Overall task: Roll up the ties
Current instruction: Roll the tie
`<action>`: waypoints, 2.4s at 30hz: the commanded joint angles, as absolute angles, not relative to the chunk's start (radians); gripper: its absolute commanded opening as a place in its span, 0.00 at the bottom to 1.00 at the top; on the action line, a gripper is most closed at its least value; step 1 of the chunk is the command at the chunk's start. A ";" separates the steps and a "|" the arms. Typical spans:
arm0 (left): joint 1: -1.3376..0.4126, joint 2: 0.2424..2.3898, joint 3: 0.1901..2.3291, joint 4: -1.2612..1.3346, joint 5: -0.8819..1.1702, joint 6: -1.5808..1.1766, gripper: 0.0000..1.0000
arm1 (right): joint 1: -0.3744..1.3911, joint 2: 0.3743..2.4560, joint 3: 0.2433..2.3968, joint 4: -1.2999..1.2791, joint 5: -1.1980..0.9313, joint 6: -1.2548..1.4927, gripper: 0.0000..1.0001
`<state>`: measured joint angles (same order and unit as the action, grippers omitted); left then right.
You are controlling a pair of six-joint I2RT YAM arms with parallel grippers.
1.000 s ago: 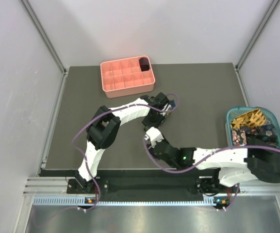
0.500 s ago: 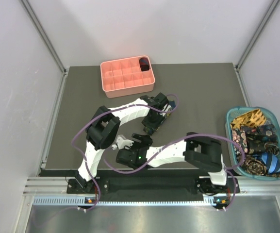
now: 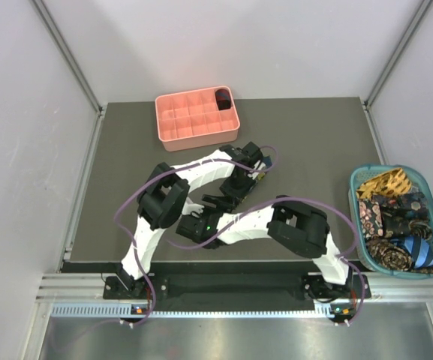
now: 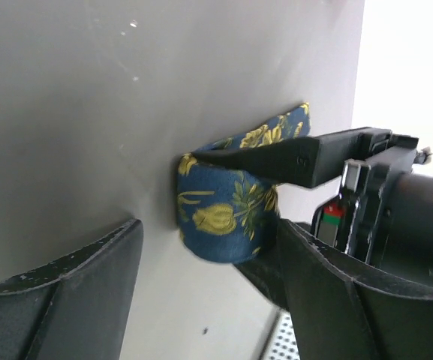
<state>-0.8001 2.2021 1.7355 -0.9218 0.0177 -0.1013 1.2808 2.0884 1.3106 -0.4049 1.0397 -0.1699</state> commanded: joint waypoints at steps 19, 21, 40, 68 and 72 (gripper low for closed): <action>-0.805 2.410 1.790 -1.259 0.035 -0.084 0.29 | 1.115 2.184 1.379 -0.535 0.900 -0.135 0.60; -0.805 2.408 1.793 -1.258 0.034 -0.083 0.30 | 1.097 2.194 1.385 -0.567 0.894 -0.117 0.57; -0.805 2.292 1.835 -1.169 0.011 -0.087 0.60 | 1.089 2.189 1.371 -0.572 0.896 -0.084 0.42; -0.801 2.102 1.732 -0.752 -0.060 -0.068 0.89 | 1.089 2.164 1.370 -0.558 0.876 -0.098 0.41; -0.801 2.106 1.727 -0.739 -0.011 -0.049 0.82 | 1.091 2.161 1.371 -0.557 0.877 -0.101 0.41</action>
